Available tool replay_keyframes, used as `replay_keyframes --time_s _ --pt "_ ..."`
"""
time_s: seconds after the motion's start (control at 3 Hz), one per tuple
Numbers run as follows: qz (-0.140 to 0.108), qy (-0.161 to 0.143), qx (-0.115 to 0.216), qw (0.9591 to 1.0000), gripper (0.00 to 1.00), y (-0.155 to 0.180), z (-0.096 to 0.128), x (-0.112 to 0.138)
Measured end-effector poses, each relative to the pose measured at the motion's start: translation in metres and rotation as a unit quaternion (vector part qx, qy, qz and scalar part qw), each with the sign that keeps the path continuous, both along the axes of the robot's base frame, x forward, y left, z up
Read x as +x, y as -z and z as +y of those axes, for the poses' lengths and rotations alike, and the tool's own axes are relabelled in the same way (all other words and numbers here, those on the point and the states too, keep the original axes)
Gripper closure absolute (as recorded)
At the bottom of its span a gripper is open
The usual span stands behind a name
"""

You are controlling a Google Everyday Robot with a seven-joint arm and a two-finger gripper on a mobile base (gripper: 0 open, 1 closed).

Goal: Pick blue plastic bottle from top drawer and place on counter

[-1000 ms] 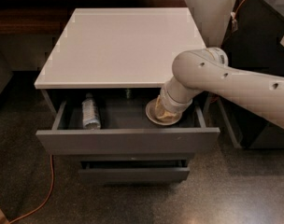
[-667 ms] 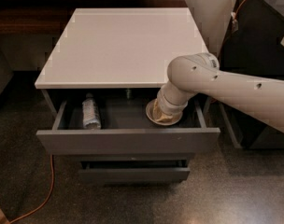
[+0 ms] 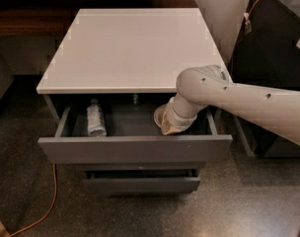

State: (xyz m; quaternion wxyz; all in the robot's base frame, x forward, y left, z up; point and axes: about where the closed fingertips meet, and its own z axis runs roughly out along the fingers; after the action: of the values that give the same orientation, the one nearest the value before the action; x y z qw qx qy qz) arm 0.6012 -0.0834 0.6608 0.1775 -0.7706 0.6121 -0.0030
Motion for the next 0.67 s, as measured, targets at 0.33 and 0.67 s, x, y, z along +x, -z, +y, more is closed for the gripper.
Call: replay_keyframes --time_s 0.33,0.67 --pt "0.007 0.003 0.004 1.0 1.0 0.008 0.0 -0.011" --pt "0.012 0.005 0.009 0.9999 1.0 0.013 -0.001 -0.027"
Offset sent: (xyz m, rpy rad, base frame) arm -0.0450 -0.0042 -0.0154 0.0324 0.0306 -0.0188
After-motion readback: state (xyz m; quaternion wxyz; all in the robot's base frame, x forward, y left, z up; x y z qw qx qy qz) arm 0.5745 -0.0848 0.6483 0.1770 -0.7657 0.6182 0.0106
